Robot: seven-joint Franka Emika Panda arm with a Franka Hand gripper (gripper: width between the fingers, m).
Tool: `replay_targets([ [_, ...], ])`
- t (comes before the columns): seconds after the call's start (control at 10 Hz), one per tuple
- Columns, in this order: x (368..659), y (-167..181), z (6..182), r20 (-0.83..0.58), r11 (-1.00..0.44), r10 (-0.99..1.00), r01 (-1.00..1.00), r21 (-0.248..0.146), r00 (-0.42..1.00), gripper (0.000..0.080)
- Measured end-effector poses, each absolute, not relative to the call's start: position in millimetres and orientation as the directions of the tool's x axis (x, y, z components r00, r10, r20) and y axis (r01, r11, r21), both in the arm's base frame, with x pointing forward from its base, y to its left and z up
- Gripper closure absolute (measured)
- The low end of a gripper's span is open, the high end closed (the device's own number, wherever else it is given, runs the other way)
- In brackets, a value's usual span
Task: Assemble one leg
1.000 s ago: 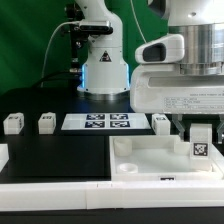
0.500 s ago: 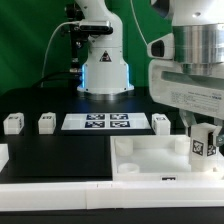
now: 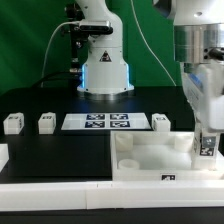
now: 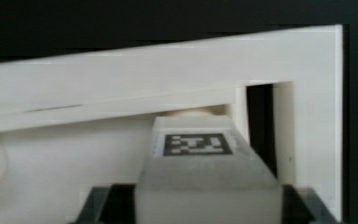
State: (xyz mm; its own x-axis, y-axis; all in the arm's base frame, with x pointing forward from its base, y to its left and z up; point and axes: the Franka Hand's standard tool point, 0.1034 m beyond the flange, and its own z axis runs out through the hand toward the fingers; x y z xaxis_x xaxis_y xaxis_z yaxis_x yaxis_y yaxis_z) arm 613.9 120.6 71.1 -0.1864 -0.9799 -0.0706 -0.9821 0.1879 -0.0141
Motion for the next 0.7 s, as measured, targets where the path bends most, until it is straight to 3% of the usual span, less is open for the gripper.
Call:
replay_targets([
  [0.1, 614.1, 120.1, 71.4, -0.071, 0.264, -0.962, -0.964, -0.01, -0.263, 0.0506],
  [0.3, 614.0, 120.1, 71.3, -0.068, 0.219, -0.974, -0.976, -0.013, -0.217, 0.0506],
  [0.4, 613.9, 120.4, 71.2, -0.068, 0.188, -0.98, -0.982, -0.015, -0.186, 0.0425],
  [0.5, 613.8, 120.9, 71.2, -0.068, 0.185, -0.981, -0.983, -0.016, -0.184, 0.0256],
  [0.6, 613.9, 120.8, 71.2, -0.067, 0.12, -0.991, -0.993, -0.02, -0.119, 0.0256],
  [0.7, 614.0, 119.8, 71.2, -0.064, -0.005, -0.998, -1.0, -0.028, 0.007, 0.0169],
])
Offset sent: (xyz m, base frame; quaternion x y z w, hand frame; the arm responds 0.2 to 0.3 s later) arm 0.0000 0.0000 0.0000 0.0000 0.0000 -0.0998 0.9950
